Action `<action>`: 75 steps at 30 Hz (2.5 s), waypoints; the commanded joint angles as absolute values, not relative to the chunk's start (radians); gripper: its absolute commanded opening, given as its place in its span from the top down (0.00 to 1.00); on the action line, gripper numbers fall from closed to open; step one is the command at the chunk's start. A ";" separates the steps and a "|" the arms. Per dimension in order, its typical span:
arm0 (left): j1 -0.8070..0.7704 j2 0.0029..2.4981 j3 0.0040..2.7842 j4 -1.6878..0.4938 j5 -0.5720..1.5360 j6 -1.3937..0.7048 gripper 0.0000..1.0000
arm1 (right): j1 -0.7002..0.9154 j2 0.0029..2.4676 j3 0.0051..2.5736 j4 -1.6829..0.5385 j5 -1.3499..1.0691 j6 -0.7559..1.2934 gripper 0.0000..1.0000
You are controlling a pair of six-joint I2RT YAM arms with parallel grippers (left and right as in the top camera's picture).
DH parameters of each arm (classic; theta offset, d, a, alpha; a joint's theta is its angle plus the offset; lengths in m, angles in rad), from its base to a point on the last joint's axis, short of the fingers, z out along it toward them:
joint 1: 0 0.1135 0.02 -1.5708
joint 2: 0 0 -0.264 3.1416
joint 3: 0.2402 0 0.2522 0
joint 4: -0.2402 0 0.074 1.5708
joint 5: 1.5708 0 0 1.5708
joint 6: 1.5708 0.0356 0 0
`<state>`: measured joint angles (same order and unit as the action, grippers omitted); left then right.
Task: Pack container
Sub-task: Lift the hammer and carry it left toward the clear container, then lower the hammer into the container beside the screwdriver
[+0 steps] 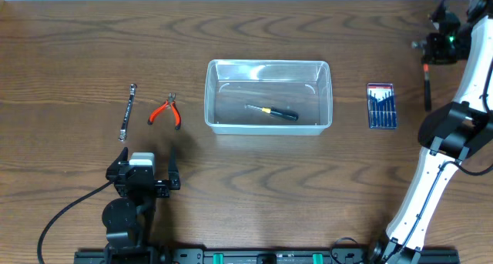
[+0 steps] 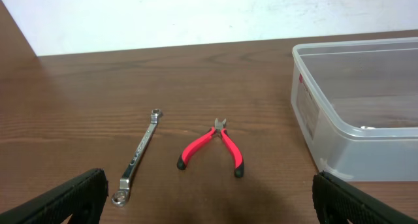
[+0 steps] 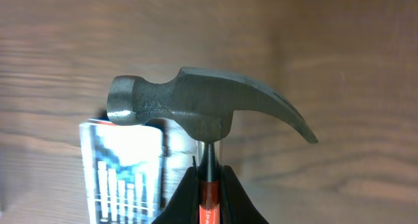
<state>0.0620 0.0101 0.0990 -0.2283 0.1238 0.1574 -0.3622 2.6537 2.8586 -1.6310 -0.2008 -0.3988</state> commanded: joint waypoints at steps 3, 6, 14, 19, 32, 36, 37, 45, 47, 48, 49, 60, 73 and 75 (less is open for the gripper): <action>0.066 0.004 0.074 -0.237 0.116 0.156 0.02 | -0.289 2.528 2.940 -1.631 -0.305 -0.480 0.99; 0.066 0.004 0.074 -0.237 0.116 0.156 0.02 | -0.247 2.459 2.949 -1.630 -0.334 -0.525 0.99; 0.066 0.004 0.074 -0.237 0.116 0.156 0.02 | -0.107 2.252 2.949 -1.592 -0.349 -0.612 0.99; 0.066 0.004 0.074 -0.237 0.116 0.156 0.02 | -0.013 2.168 2.949 -1.576 -0.399 -0.654 0.99; 0.066 0.004 0.074 -0.237 0.116 0.156 0.02 | 0.185 2.138 2.949 -1.622 -0.535 -0.785 0.99; 0.066 0.004 0.074 -0.237 0.116 0.156 0.02 | 0.221 2.138 2.949 -1.651 -0.536 -0.814 0.99; 0.066 0.004 0.074 -0.237 0.116 0.156 0.02 | 0.227 2.138 2.949 -1.658 -0.537 -0.818 0.99; 0.066 0.004 0.074 -0.237 0.116 0.156 0.02 | 0.260 2.138 2.949 -1.698 -0.597 -0.862 0.99; 0.066 0.004 0.074 -0.237 0.116 0.156 0.02 | 0.263 2.138 2.946 -1.698 -0.612 -0.863 0.99; 0.066 0.004 0.074 -0.237 0.116 0.156 0.02 | 0.264 2.138 2.943 -1.698 -0.620 -0.866 0.99; 0.066 0.004 0.074 -0.237 0.116 0.156 0.02 | 0.265 2.138 2.938 -1.698 -0.633 -0.870 0.99; 0.066 0.004 0.074 -0.237 0.116 0.156 0.02 | 0.265 2.139 2.790 -1.696 -0.644 -0.935 0.99; 0.066 0.004 0.074 -0.237 0.116 0.156 0.02 | 0.300 2.139 2.508 -1.552 -0.632 -0.948 0.99; 0.066 0.004 0.074 -0.237 0.116 0.156 0.02 | 0.309 2.140 2.472 -1.525 -0.632 -0.948 0.99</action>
